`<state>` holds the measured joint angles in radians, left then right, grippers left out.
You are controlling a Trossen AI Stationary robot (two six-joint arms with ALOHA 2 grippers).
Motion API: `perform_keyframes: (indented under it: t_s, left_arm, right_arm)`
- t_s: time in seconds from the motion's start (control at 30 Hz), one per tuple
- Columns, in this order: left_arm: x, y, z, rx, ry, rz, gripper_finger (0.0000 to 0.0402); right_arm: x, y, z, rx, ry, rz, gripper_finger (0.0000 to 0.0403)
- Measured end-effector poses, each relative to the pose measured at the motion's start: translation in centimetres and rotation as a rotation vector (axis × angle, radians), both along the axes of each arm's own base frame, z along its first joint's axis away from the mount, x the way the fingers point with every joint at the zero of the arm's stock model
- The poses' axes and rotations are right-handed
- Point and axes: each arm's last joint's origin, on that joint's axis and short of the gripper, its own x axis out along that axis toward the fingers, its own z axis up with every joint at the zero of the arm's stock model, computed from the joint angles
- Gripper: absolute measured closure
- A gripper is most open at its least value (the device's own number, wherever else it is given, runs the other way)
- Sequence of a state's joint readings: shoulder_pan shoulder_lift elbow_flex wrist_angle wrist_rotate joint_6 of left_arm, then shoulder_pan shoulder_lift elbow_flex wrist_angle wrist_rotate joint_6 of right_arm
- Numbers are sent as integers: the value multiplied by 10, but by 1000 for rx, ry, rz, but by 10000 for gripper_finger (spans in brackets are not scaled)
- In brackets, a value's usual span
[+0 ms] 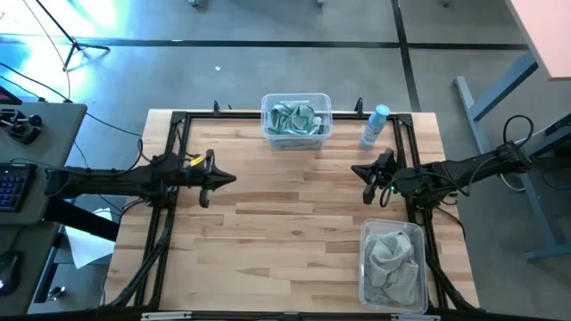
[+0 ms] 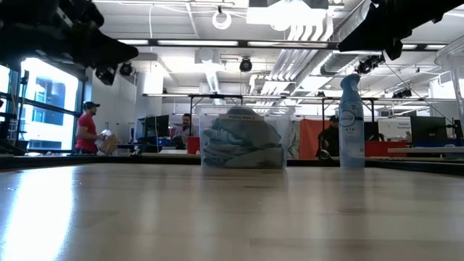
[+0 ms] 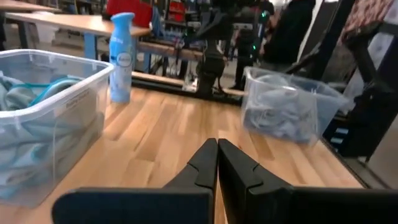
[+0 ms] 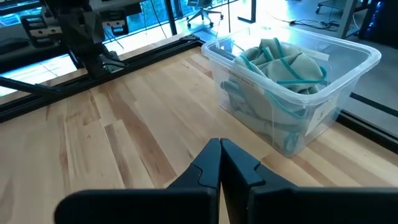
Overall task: Sort microfiber towel by color & place in baskets
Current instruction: Return to Home Position
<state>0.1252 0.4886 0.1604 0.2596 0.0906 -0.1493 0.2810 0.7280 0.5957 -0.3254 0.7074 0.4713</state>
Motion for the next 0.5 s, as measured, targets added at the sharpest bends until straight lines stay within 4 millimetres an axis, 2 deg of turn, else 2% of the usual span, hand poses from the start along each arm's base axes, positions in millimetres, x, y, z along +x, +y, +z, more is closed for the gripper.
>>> perform_keyframes:
  t_s: [0.2, 0.5]
  left_arm:
    - [-14, -4, -9, -14, -65, -9, 401]
    - [-25, -7, -12, 60, -42, -25, 401]
  right_arm:
    - [1, 0, 1, 3, -17, -5, 402]
    - [1, -1, 6, 7, -82, -84, 402]
